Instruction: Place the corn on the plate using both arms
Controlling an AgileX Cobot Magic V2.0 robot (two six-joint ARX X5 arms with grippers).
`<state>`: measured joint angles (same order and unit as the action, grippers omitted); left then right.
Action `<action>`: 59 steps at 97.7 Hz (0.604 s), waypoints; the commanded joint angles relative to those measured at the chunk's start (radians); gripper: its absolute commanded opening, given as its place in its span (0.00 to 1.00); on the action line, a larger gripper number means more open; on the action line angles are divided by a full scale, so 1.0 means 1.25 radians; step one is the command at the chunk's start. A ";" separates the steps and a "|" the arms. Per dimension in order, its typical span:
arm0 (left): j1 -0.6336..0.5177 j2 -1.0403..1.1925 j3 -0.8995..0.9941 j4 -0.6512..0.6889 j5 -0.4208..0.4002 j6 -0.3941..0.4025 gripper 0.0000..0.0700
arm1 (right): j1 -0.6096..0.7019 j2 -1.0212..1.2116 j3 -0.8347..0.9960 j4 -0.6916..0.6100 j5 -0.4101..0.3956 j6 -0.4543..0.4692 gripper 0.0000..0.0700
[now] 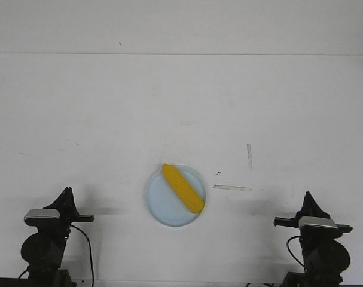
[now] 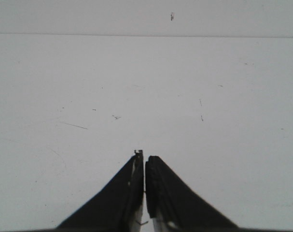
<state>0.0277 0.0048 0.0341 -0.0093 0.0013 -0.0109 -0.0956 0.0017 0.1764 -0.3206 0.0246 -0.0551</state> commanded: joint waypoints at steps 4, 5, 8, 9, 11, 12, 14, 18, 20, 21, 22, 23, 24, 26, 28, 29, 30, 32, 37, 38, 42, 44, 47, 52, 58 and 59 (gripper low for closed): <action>-0.001 -0.001 -0.016 0.009 0.000 -0.001 0.00 | 0.005 0.000 -0.047 0.080 -0.002 0.017 0.00; -0.001 -0.001 -0.016 0.009 0.000 -0.001 0.00 | 0.005 0.000 -0.054 0.090 -0.002 0.021 0.00; -0.001 -0.001 -0.016 0.009 0.000 -0.001 0.00 | 0.007 0.000 -0.078 0.124 -0.002 0.035 0.00; -0.001 -0.001 -0.016 0.009 0.000 -0.001 0.00 | 0.008 0.000 -0.084 0.134 -0.003 0.040 0.00; -0.001 -0.001 -0.016 0.009 0.000 -0.001 0.00 | 0.009 0.000 -0.094 0.149 -0.003 0.049 0.00; -0.001 -0.001 -0.016 0.009 0.000 -0.001 0.00 | 0.010 0.000 -0.101 0.160 -0.003 0.054 0.00; -0.001 -0.001 -0.016 0.009 0.000 -0.001 0.00 | 0.011 0.000 -0.115 0.182 -0.003 0.066 0.00; -0.001 -0.001 -0.016 0.009 0.000 -0.001 0.00 | 0.015 0.000 -0.132 0.201 -0.003 0.094 0.00; -0.001 -0.001 -0.016 0.009 0.000 -0.001 0.00 | 0.016 0.000 -0.131 0.196 -0.002 0.098 0.00; -0.001 -0.001 -0.016 0.009 0.000 -0.001 0.00 | 0.016 0.000 -0.131 0.197 -0.003 0.098 0.00; -0.001 -0.001 -0.016 0.009 0.000 -0.001 0.00 | 0.017 0.000 -0.131 0.194 -0.002 0.099 0.00; -0.001 -0.001 -0.016 0.009 0.000 -0.001 0.00 | 0.018 0.000 -0.131 0.194 -0.002 0.100 0.00; -0.001 -0.001 -0.016 0.009 0.000 -0.001 0.00 | 0.019 0.000 -0.131 0.193 -0.002 0.101 0.00; -0.001 -0.001 -0.016 0.009 0.000 -0.001 0.00 | 0.020 0.000 -0.131 0.193 -0.002 0.101 0.00; -0.001 -0.001 -0.016 0.009 0.000 -0.001 0.00 | 0.020 0.000 -0.131 0.194 -0.002 0.101 0.00; -0.001 -0.001 -0.016 0.009 0.000 -0.001 0.00 | 0.020 0.000 -0.131 0.196 -0.002 0.101 0.00; -0.001 -0.001 -0.016 0.009 0.000 -0.001 0.00 | 0.020 0.000 -0.131 0.198 -0.002 0.101 0.00; -0.001 -0.001 -0.016 0.009 0.000 -0.001 0.00 | 0.020 0.000 -0.131 0.201 -0.002 0.101 0.00; -0.001 -0.001 -0.016 0.009 0.000 -0.001 0.00 | 0.020 0.000 -0.131 0.212 -0.002 0.101 0.00; -0.001 -0.001 -0.016 0.009 0.000 -0.001 0.00 | 0.020 0.000 -0.131 0.215 -0.002 0.101 0.00; -0.001 -0.001 -0.016 0.009 0.000 -0.001 0.00 | 0.020 0.000 -0.131 0.221 -0.002 0.101 0.00; -0.001 -0.001 -0.016 0.009 0.000 -0.001 0.00 | 0.020 0.000 -0.131 0.223 -0.002 0.101 0.00; -0.001 -0.001 -0.016 0.009 0.000 -0.001 0.00 | 0.020 0.000 -0.131 0.222 -0.001 0.101 0.00; -0.001 -0.001 -0.016 0.009 0.000 -0.001 0.00 | 0.020 0.000 -0.131 0.222 0.001 0.101 0.00; -0.001 -0.001 -0.016 0.009 0.000 -0.001 0.00 | 0.020 0.000 -0.131 0.222 0.000 0.101 0.00; -0.001 -0.001 -0.016 0.009 0.000 -0.001 0.00 | 0.020 0.000 -0.131 0.222 0.000 0.101 0.00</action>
<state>0.0277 0.0048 0.0341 -0.0090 0.0013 -0.0109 -0.0711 0.0025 0.0139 -0.0555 0.0227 0.0574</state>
